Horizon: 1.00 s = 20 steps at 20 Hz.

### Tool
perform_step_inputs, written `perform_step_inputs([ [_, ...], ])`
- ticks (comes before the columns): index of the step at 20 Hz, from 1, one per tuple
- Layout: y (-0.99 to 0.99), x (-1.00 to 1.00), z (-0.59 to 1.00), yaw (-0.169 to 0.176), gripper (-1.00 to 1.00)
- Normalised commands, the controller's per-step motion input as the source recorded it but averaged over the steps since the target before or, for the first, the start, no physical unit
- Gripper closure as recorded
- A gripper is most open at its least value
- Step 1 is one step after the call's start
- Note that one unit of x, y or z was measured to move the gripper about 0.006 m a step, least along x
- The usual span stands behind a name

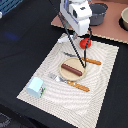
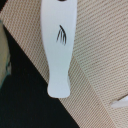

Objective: Interact with the objects in diverse but meaningful ways.

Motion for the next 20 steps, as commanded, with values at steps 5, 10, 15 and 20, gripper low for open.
perform_step_inputs([
  [5, -0.09, -0.12, -0.39, 0.0, -1.0],
  [10, -0.05, -0.11, -0.4, 0.0, -1.0],
  [15, -0.02, -0.09, -0.39, 0.0, 1.0],
  [20, 0.0, -0.07, -0.32, 0.0, 1.0],
])
